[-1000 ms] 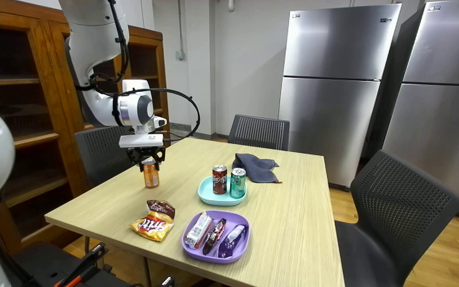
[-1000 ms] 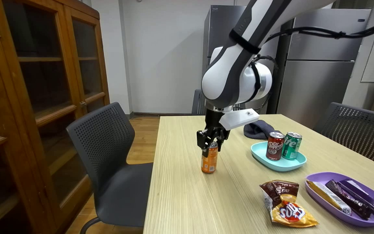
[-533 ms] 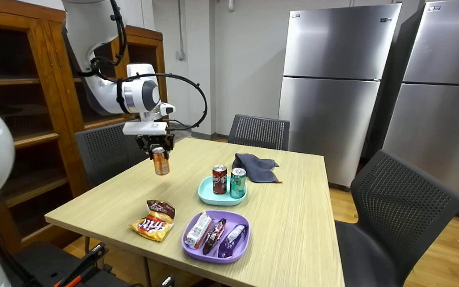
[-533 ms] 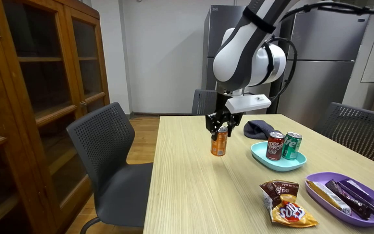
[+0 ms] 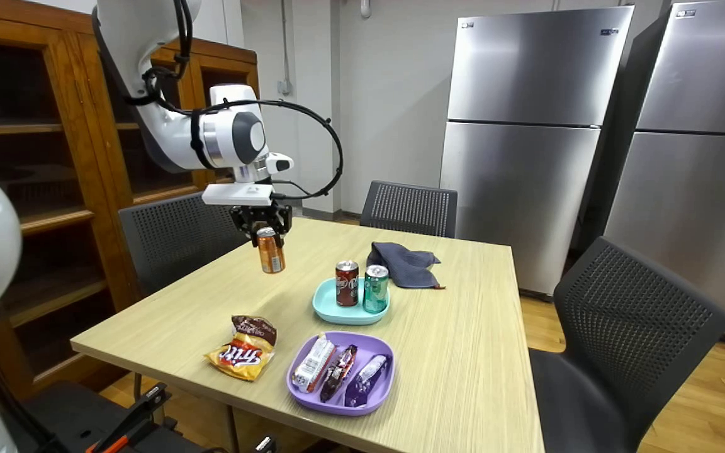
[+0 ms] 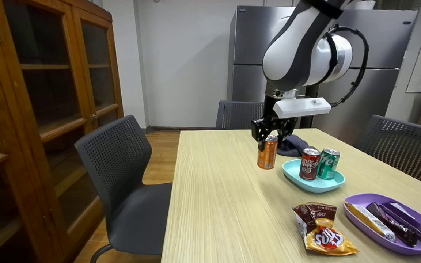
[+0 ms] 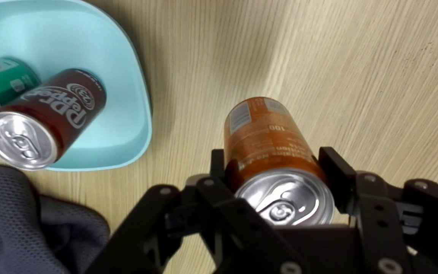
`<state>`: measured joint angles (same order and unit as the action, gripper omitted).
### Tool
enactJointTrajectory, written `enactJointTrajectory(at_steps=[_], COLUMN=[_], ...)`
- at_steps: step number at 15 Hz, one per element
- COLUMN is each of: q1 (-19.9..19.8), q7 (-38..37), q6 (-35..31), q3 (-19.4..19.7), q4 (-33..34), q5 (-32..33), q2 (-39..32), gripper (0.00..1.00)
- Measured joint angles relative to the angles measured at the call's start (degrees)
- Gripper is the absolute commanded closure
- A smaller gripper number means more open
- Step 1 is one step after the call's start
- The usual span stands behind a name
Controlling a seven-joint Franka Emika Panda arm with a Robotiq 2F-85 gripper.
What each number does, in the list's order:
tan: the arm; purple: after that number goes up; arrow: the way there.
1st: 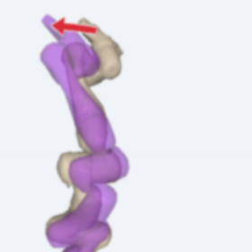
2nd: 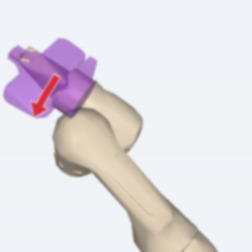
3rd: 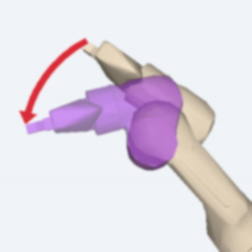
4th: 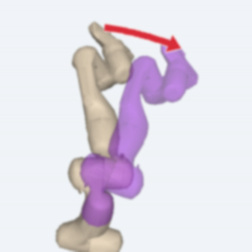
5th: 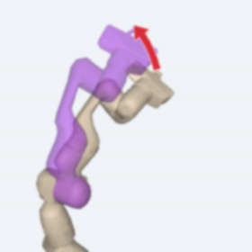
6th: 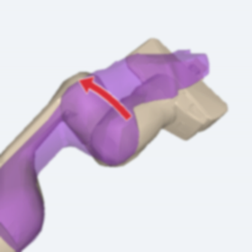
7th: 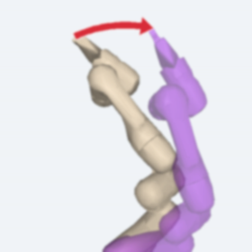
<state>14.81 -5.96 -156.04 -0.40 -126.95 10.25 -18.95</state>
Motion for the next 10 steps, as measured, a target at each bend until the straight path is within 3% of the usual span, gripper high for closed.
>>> enactJointTrajectory(at_steps=[10], q1=[-3.8], q7=[-0.3], q6=[0.0], q3=[0.6], q4=[-8.0], q5=[0.0], q2=[6.0], gripper=[0.62])
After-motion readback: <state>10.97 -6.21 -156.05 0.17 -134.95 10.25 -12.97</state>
